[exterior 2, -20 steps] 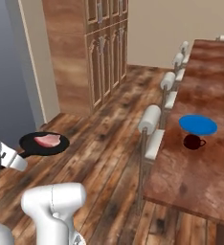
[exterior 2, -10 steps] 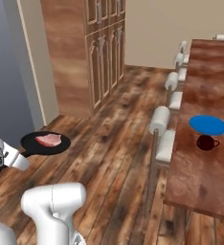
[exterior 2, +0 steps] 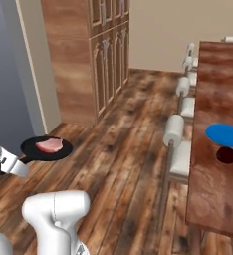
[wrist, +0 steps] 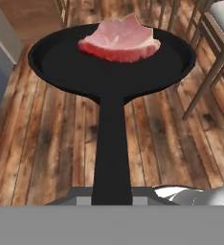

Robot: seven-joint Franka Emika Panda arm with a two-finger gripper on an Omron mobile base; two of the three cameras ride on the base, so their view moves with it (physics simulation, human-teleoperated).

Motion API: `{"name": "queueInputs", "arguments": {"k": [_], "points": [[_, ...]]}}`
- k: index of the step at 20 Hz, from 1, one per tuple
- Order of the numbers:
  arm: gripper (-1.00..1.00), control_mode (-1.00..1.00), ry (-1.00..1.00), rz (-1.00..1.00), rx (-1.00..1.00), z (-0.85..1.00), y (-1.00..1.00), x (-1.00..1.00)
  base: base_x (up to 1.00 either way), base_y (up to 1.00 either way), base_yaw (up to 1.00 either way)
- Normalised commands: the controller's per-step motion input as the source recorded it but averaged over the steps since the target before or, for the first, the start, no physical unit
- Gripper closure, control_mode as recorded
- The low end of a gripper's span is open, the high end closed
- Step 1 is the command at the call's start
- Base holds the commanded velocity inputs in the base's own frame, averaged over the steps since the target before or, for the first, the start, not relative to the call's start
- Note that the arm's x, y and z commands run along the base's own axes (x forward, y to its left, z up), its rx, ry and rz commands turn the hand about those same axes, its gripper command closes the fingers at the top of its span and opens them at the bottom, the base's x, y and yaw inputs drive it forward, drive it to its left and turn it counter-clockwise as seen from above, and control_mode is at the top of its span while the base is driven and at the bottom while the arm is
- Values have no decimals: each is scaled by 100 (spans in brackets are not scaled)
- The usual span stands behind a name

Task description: Pick up the pan with the steak in it and place it on the dining table. Then place the steak on the plate.

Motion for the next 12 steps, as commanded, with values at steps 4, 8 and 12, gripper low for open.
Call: {"name": "queueInputs", "arguments": {"k": [4,8,12], "points": [[100,100,0,0,0,0,0,0,100,14,-6],[100,100,0,0,0,0,0,0,100,13,-6],[100,100,0,0,0,0,0,0,100,17,-5]]}}
